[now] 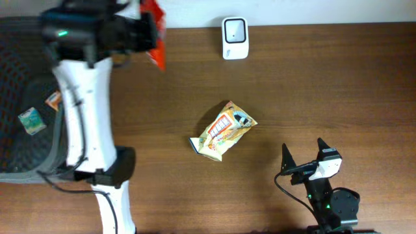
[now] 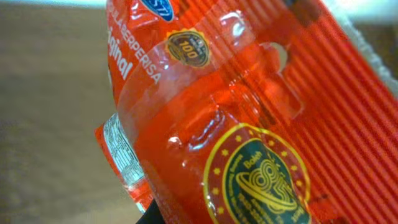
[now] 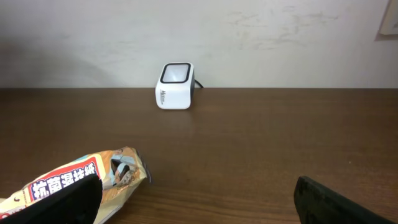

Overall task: Scan the item barcode
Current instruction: 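Carry the red packet out and drop it beside the yellow bag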

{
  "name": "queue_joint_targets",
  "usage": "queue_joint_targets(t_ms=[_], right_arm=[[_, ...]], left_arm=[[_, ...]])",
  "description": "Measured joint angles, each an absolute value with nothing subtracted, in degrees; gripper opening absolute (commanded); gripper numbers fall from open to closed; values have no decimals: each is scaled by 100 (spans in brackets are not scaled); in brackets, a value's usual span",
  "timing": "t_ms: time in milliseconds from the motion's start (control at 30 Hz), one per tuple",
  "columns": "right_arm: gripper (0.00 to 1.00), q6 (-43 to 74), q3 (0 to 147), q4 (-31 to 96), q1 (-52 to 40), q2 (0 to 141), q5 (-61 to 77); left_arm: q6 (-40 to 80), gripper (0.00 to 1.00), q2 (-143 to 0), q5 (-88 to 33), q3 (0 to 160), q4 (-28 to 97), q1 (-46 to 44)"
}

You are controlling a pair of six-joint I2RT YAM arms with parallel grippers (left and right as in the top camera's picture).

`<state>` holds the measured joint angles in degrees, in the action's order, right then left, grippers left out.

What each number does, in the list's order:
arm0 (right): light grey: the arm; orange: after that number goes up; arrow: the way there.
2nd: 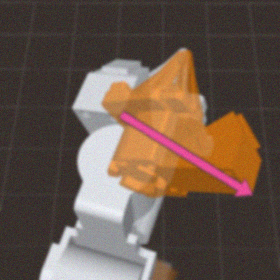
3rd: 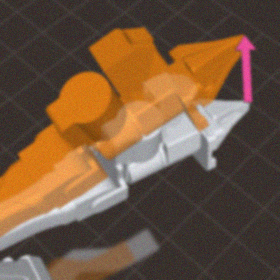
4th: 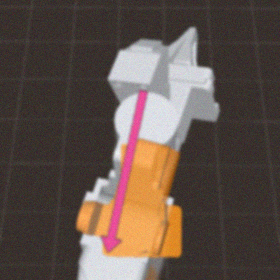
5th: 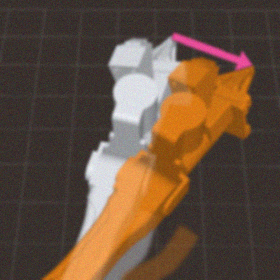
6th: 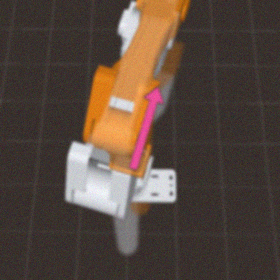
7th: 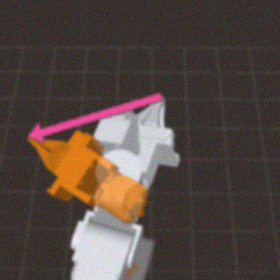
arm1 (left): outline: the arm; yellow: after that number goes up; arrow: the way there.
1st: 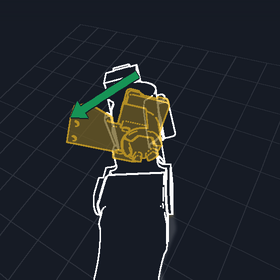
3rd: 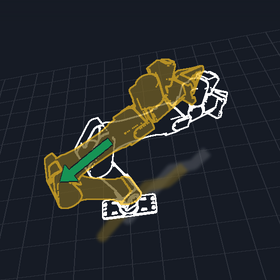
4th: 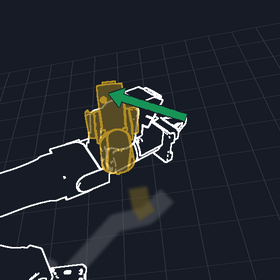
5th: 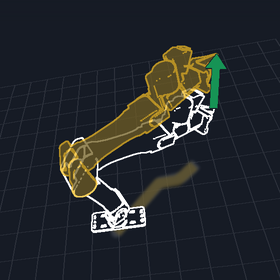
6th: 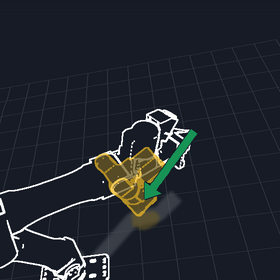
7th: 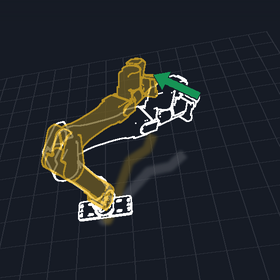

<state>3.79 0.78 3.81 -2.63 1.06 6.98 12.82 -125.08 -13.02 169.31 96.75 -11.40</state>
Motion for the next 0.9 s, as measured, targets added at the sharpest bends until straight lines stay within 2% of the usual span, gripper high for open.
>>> queue_joint_targets(t_ms=[133,200,233,267,300,333,367,400,433,567,700,800,900], right_arm=[[98,379,78,381,-263,106,696],[98,377,78,384,-263,106,696],[98,379,78,384,-263,104,696],[98,377,78,381,-263,106,698],[98,379,78,381,-263,106,694],[98,379,78,381,-263,106,698],[98,375,78,381,-263,106,696],[98,381,78,381,-263,106,696],[98,379,78,381,-263,106,696],[98,379,78,384,-263,106,696],[98,384,75,381,-263,108,696],[99,381,75,379,-263,108,696],[98,379,75,379,-263,106,696]], left_arm=[[1282,0,-12613,-1186,14905,9181,-1949],[1282,9,-12643,-1103,13402,8440,-2296],[1282,22,-12707,-1094,12923,8173,-2410],[1282,26,-12709,-1063,12250,7695,-2539],[1284,37,-12737,-1055,11880,7533,-2587],[1262,41,-12739,-1048,11535,7376,-2624],[1275,52,-12744,-1050,11358,7336,-2624],[1253,87,-12744,-1046,11273,7341,-2622],[1245,99,-12744,-1041,11264,7328,-2617],[1240,99,-12759,-1048,11810,7964,-2569],[1243,99,-12794,-1052,14781,9255,-2051],[1240,99,-12696,-1050,16652,9631,-1415],[1243,99,-12409,-1037,17449,9647,-528]])
